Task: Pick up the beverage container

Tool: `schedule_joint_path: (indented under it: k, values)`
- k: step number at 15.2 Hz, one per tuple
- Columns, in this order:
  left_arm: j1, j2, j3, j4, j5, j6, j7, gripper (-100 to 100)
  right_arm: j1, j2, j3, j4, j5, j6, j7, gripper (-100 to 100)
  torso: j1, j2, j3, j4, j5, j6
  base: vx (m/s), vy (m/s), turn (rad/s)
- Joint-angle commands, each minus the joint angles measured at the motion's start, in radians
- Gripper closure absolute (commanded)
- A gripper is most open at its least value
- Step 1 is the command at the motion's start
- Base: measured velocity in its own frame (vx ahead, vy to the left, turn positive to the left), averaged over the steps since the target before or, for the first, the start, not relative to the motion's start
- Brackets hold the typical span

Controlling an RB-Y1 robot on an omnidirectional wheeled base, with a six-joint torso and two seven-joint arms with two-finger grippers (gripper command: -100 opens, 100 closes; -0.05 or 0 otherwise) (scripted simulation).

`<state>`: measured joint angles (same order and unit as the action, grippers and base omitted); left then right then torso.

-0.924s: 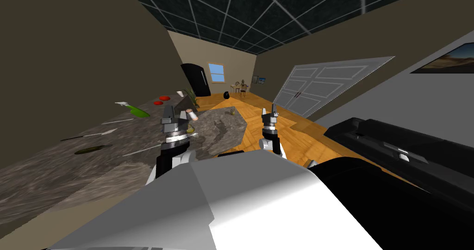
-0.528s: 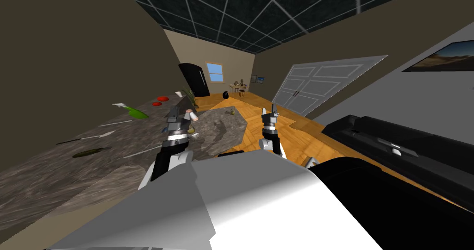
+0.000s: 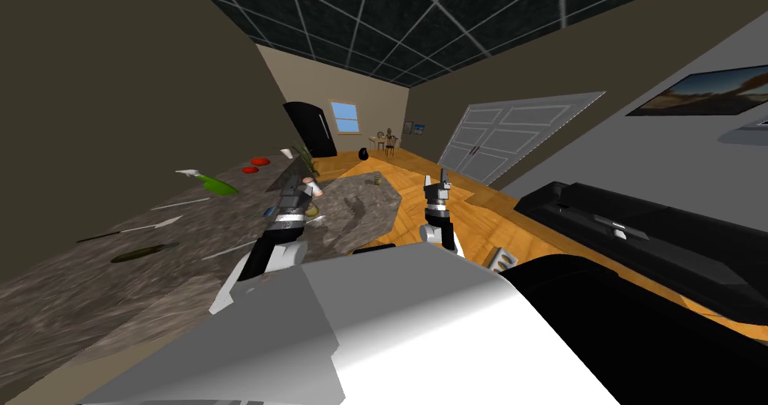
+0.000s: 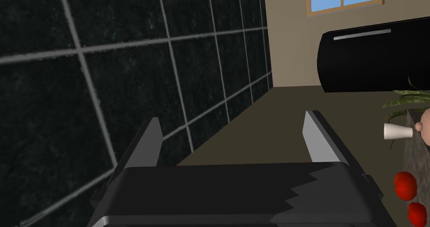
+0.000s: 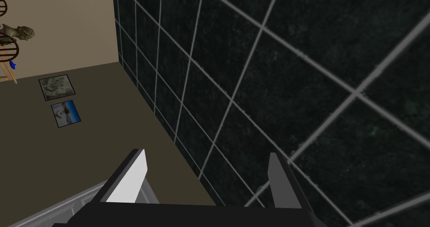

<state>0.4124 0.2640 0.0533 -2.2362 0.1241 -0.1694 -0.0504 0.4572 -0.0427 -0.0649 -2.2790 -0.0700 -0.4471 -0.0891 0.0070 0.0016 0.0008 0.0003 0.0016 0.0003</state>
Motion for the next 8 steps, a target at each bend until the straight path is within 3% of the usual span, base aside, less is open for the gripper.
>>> schedule_joint_path:
  k: [1,2,3,4,5,8]
  values:
    - [-0.008,0.024,0.005,0.014,0.017,0.050,0.007,-100,0.000,0.000,0.000,0.000,0.000,0.000,0.000,0,0.000,0.000,0.000,0.000,0.000,0.000,-0.035,0.080,-0.089]
    - [-0.008,0.024,0.005,0.014,0.017,0.051,0.007,-100,0.000,0.000,0.000,0.000,0.000,0.000,0.000,0,0.000,0.000,0.000,0.000,0.000,0.000,-0.019,0.061,-0.029]
    - [-0.023,0.058,0.015,0.033,0.041,0.090,0.016,-100,0.000,0.000,0.000,0.000,0.000,0.000,0.000,0,-0.001,0.000,0.000,0.000,0.000,0.000,-0.012,0.066,-0.056]
    - [-0.023,0.058,0.015,0.033,0.041,0.104,0.016,-100,0.000,0.000,0.000,0.000,0.000,0.000,0.000,0,-0.001,-0.001,0.000,0.000,0.000,0.000,-0.017,0.071,-0.074]
    - [-0.039,0.093,0.026,0.053,0.067,0.128,0.026,-100,0.000,0.000,0.000,0.000,0.000,0.000,0.000,0,-0.001,-0.001,0.000,0.000,0.000,0.000,-0.026,0.088,-0.105]
    - [-0.039,0.093,0.026,0.053,0.067,0.160,0.026,-100,0.000,0.000,0.000,0.000,0.000,0.000,0.000,0,-0.001,-0.001,0.000,0.000,0.000,0.000,-0.019,0.065,-0.041]
